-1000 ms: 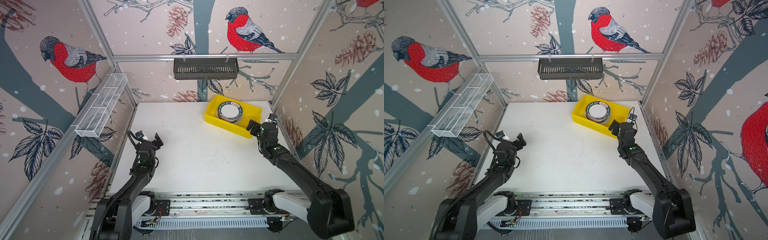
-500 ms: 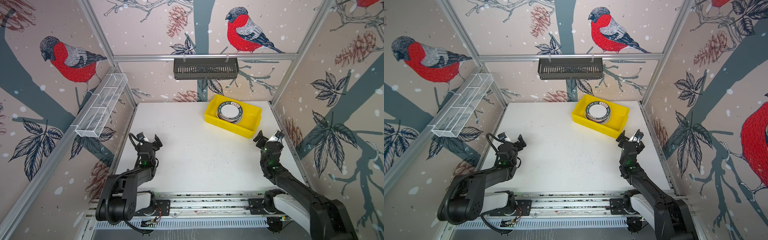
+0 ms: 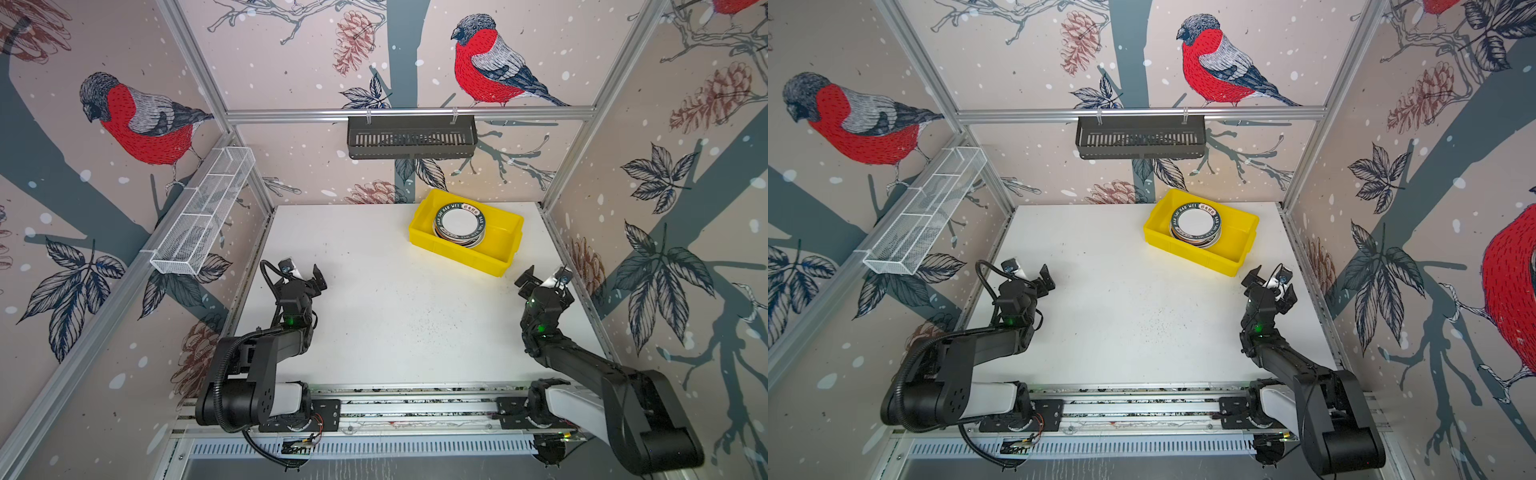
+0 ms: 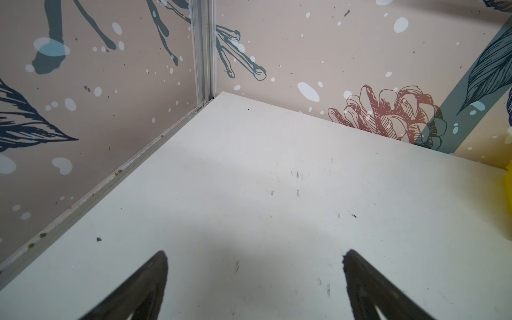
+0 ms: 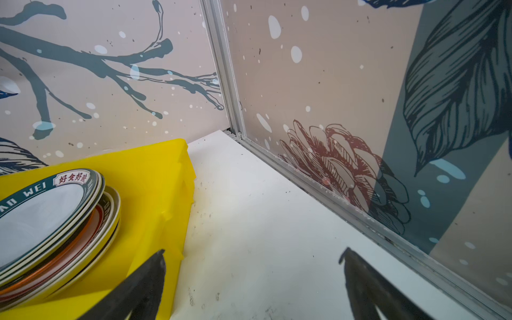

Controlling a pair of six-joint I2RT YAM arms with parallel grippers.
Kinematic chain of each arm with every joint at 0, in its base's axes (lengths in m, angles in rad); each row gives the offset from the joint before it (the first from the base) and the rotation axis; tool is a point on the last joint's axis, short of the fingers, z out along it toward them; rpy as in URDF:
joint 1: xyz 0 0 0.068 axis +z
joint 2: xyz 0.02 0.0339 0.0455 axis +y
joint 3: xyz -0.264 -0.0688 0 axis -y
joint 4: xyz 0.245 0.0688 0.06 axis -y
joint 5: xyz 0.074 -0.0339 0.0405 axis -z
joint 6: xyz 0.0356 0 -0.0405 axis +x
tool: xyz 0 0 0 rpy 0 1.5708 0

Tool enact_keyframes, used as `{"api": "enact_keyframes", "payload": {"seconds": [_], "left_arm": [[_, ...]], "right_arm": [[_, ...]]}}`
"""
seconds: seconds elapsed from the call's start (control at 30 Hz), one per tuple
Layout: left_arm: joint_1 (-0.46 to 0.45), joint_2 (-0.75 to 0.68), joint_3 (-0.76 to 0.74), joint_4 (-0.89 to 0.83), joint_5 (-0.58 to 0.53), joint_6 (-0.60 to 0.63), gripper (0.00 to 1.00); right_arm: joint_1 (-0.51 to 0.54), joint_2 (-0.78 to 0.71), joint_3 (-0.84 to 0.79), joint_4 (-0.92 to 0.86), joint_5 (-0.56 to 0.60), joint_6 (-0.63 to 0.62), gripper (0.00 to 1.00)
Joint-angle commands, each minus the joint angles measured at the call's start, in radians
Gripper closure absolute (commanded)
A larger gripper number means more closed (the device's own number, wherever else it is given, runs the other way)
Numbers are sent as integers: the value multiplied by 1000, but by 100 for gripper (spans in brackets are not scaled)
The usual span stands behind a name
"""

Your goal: Place the plates into the plastic bin on the countertop

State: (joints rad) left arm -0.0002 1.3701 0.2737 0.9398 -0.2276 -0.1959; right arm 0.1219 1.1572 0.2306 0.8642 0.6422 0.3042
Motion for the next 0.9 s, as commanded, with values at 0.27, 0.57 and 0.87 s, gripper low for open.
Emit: {"api": "enact_keyframes", "payload": {"seconds": [0.27, 0.57, 0.87], "left_arm": [[31, 15, -5, 114, 19, 53, 3], [40, 80, -55, 293, 69, 98, 3], [42, 157, -40, 333, 209, 153, 3]], "right_arm": [[-19, 121, -8, 78, 44, 5, 1], [-40, 130, -17, 131, -100, -67, 1], [-87, 258, -87, 442, -206, -130, 1]]}}
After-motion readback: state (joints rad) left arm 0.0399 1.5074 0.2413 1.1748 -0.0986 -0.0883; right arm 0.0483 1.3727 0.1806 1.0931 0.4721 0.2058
